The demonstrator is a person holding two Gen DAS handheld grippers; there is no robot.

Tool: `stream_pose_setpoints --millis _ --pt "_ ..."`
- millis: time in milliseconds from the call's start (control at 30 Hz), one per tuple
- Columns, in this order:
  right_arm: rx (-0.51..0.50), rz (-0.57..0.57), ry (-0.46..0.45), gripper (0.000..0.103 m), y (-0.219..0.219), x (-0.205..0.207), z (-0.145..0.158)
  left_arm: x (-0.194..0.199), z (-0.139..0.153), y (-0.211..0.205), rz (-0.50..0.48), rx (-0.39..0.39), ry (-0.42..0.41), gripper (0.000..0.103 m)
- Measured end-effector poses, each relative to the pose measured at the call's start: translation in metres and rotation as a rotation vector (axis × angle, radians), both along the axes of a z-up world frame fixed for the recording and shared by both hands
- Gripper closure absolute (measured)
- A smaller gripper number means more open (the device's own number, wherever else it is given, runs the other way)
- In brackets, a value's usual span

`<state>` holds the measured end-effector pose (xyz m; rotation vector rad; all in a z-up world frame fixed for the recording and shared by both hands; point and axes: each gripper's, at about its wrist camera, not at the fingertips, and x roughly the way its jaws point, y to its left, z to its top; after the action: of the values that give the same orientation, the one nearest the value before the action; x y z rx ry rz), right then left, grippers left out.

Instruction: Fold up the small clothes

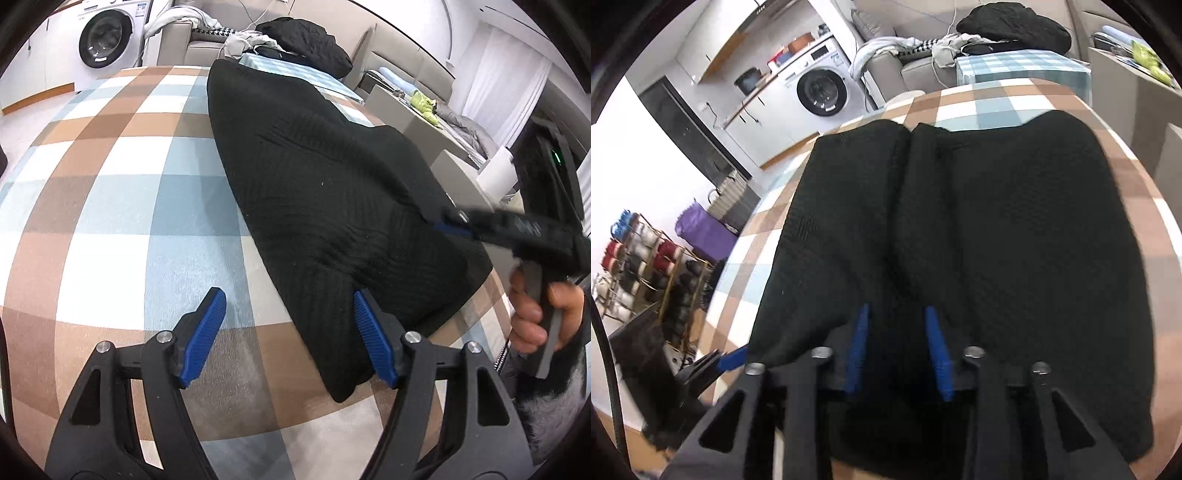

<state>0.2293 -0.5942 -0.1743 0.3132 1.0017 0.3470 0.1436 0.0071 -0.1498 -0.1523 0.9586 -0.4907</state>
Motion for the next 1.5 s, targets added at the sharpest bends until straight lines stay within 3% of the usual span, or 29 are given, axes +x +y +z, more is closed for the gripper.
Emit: stream_pose_setpoints --millis 133,300,333,367,400,533,633,767,867,933,1000,1067,1267,1333,1400,1500 --pt "0.135 0.107 -0.009 0.060 -0.007 -0.030 0.003 -0.002 0.005 0.006 0.001 -0.023 -0.007 0.035" --pt "0.026 0.209 -0.047 0.059 0.012 -0.040 -0.004 0.000 0.007 0.013 0.020 -0.036 -0.010 0.035" --pt "0.008 0.212 -0.055 0.061 0.011 -0.042 -0.005 0.000 0.007 0.013 0.021 -0.039 -0.009 0.035" --pt "-0.004 0.223 -0.075 0.082 0.014 -0.042 -0.005 0.000 0.007 0.014 0.021 -0.038 -0.011 0.035" --pt "0.002 0.217 -0.101 0.097 0.014 -0.042 -0.002 0.000 0.009 0.015 0.026 -0.034 -0.017 0.035" --pt "0.175 0.200 -0.169 0.097 -0.006 -0.061 0.034 -0.002 0.020 0.019 0.040 -0.043 -0.041 0.035" --pt "0.247 0.169 -0.116 0.097 -0.016 -0.070 0.036 0.000 0.025 0.019 0.038 -0.046 -0.051 0.035" --pt "0.137 0.076 0.054 0.097 -0.021 -0.064 -0.007 0.005 0.015 0.007 0.015 0.016 -0.040 0.035" --pt "0.143 0.057 0.069 0.095 -0.023 -0.061 -0.011 0.001 0.009 -0.001 -0.007 0.069 -0.042 0.035" --pt "0.149 0.051 0.032 0.087 -0.027 -0.058 -0.001 -0.002 0.007 -0.005 -0.030 0.088 -0.044 0.035" --pt "0.141 0.027 -0.013 0.068 -0.032 -0.054 0.008 -0.004 0.006 -0.005 -0.038 0.091 -0.047 0.035" --pt "0.112 -0.019 -0.048 0.057 -0.037 -0.047 0.011 -0.003 0.005 -0.002 -0.035 0.074 -0.038 0.035" --pt "0.060 -0.067 -0.025 0.057 -0.034 -0.006 -0.009 0.000 0.005 0.007 -0.004 0.027 -0.027 0.035" --pt "0.067 -0.064 -0.002 0.067 -0.028 0.005 -0.014 0.002 0.008 0.011 0.009 0.008 -0.031 0.035" --pt "0.035 -0.038 -0.008 0.095 -0.013 0.010 -0.011 0.003 0.012 0.013 0.022 -0.003 -0.036 0.035" --pt "0.079 -0.037 -0.138 0.097 -0.014 -0.013 0.023 0.004 0.020 0.015 0.031 -0.013 -0.055 0.035"
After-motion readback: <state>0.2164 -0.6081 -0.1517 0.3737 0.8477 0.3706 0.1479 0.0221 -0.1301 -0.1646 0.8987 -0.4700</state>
